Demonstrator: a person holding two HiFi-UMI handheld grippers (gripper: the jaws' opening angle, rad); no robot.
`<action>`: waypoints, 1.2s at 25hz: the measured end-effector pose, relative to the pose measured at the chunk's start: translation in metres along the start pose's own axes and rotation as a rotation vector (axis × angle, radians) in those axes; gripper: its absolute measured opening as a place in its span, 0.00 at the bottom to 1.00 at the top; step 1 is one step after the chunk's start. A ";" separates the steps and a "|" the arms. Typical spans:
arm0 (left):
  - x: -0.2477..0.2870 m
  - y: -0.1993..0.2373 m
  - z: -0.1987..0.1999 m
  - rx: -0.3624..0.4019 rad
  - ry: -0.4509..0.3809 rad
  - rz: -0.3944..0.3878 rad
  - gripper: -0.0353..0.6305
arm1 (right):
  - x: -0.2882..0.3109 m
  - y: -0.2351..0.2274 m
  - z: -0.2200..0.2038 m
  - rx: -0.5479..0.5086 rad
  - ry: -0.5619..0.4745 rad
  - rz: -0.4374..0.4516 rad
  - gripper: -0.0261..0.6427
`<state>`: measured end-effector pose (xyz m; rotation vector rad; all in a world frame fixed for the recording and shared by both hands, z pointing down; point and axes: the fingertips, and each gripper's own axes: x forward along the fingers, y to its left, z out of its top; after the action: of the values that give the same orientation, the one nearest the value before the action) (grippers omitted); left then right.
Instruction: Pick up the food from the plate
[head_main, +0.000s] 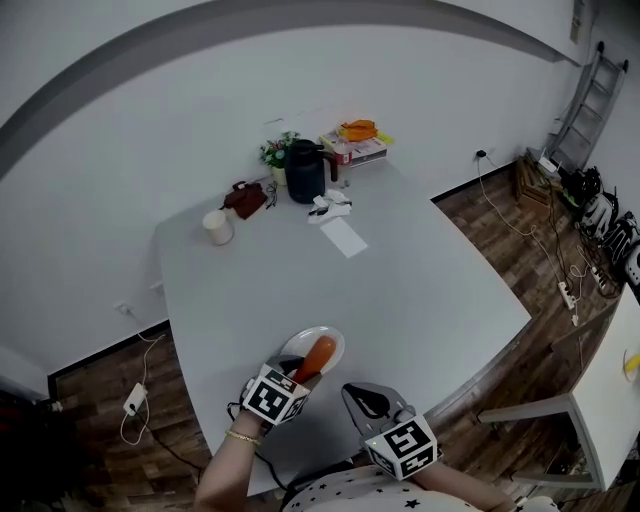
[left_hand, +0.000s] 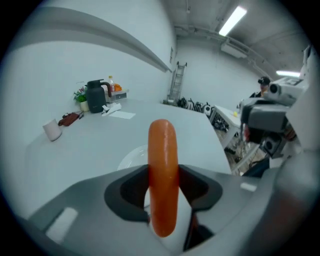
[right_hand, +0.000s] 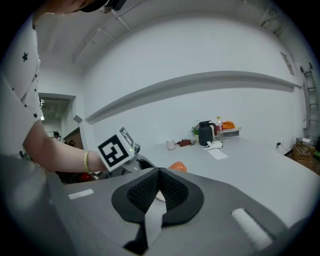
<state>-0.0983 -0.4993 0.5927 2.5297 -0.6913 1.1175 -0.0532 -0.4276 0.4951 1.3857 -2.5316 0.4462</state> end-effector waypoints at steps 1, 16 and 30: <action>-0.010 -0.009 0.003 -0.031 -0.051 -0.003 0.33 | 0.000 0.001 0.001 -0.004 -0.002 0.005 0.04; -0.106 -0.062 0.026 -0.267 -0.516 0.106 0.33 | 0.005 0.013 0.011 -0.062 -0.043 0.030 0.04; -0.112 -0.058 0.031 -0.269 -0.534 0.148 0.33 | 0.008 0.018 0.013 -0.081 -0.043 0.050 0.04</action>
<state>-0.1138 -0.4301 0.4841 2.5723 -1.0901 0.3356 -0.0733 -0.4295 0.4824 1.3196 -2.5924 0.3225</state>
